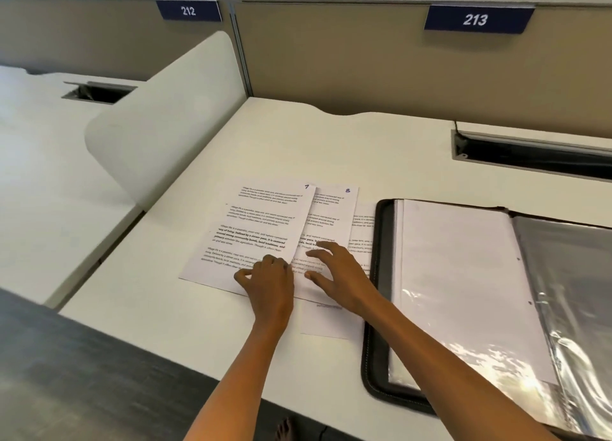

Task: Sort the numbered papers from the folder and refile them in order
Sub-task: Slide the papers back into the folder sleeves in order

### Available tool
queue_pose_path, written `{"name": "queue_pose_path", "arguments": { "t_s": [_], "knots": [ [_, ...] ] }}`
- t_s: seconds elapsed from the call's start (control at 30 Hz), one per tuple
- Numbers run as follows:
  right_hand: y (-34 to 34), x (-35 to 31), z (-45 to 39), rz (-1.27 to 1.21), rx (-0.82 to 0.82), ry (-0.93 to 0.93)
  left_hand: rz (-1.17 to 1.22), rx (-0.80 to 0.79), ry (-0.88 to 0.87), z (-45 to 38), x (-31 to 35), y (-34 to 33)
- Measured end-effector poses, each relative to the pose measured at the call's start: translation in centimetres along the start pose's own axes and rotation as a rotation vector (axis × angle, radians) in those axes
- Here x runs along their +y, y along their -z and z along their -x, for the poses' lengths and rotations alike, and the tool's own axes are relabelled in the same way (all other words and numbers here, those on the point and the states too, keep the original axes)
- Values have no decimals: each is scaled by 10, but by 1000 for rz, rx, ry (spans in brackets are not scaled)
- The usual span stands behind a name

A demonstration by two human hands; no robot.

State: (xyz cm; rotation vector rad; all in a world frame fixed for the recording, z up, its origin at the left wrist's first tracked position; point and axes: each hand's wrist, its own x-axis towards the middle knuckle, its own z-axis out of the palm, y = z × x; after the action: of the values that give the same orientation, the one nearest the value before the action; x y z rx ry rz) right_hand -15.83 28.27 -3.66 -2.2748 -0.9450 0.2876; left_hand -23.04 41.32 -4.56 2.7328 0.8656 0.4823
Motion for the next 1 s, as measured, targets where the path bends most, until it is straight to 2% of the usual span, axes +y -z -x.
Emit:
{"name": "queue_pose_path", "arguments": {
  "t_s": [0.1, 0.17, 0.27, 0.33, 0.43, 0.5, 0.57, 0.7, 0.83, 1.0],
  "knots": [
    [1, -7, -8, -185, 139, -58, 33, 92, -34, -1, 6, 4],
    [6, -15, -13, -425, 262, -227, 80, 123, -65, 2, 16, 8],
    [19, -20, -20, -775, 367, -505, 198, 63, -108, 14, 41, 12],
    [32, -14, -20, -875, 420, -608, 265, 43, -148, 28, 61, 14],
    [51, 5, -7, -716, 432, -644, 292, 52, -259, 45, 87, 15],
    [64, 19, 8, -624, 457, -645, 350, -12, -279, 55, 104, 17],
    [77, 31, 23, -619, 487, -658, 395, -109, -281, 62, 119, 17],
    [114, 69, 72, -647, 534, -719, 456, -167, -374, 71, 149, 17],
    [160, 112, 141, -633, 582, -729, 214, -382, -572, 80, 178, 7],
    [204, 158, 229, -414, 570, -716, -10, -556, -763, 109, 227, -11]
  ]
}}
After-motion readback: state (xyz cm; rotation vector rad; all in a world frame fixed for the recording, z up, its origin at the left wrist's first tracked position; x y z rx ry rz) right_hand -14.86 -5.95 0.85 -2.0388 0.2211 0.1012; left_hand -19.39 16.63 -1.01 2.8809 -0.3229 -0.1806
